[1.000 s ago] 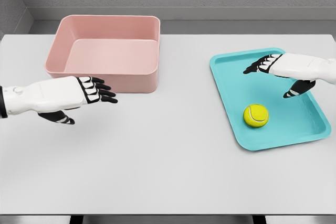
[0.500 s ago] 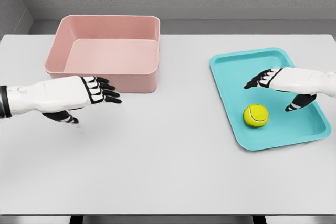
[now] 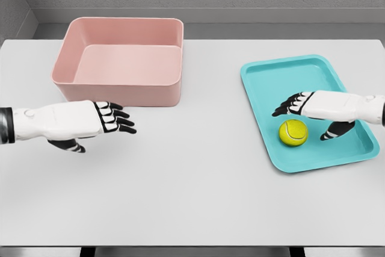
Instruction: Put the tennis from the blue tray into the pink basket with both arms
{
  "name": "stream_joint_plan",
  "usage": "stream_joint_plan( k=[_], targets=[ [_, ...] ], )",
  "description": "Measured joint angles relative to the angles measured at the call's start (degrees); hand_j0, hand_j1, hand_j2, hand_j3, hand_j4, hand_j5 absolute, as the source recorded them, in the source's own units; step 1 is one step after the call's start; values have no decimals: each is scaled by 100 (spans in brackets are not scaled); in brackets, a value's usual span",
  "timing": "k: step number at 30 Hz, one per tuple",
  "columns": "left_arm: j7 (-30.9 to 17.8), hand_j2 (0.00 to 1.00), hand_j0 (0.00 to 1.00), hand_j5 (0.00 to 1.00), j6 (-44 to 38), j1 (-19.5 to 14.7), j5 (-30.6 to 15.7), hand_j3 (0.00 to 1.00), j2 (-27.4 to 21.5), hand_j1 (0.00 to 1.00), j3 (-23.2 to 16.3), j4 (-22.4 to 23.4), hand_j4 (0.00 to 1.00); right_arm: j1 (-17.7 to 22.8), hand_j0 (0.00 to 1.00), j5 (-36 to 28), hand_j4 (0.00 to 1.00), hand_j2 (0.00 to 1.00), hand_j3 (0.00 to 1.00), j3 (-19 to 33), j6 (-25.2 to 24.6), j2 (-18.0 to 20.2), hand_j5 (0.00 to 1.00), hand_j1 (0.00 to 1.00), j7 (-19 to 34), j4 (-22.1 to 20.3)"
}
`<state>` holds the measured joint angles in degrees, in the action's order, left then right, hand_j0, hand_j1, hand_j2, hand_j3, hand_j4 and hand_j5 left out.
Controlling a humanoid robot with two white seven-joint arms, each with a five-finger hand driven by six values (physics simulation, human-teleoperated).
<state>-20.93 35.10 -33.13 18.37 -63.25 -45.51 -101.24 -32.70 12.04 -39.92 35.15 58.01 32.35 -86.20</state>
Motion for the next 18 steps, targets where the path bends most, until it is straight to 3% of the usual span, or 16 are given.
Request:
stream_joint_plan(
  k=[9,13,18],
  targets=[
    [-59,100,100,100,-1,-158,37,100,-31,100,-25,1,100,35,97,-2,97,97,97,-29,-1,-75,97,97,1,20],
    [-62,100,100,100,0,-185,378,100,-200,100,-30,1,100,35,94,-2,94,94,94,-88,-1,-148,94,94,2,44],
    [-63,100,100,100,0,-176,489,100,-253,100,-30,0,100,35,92,-2,92,92,92,-153,-1,-214,92,92,1,106]
  ],
)
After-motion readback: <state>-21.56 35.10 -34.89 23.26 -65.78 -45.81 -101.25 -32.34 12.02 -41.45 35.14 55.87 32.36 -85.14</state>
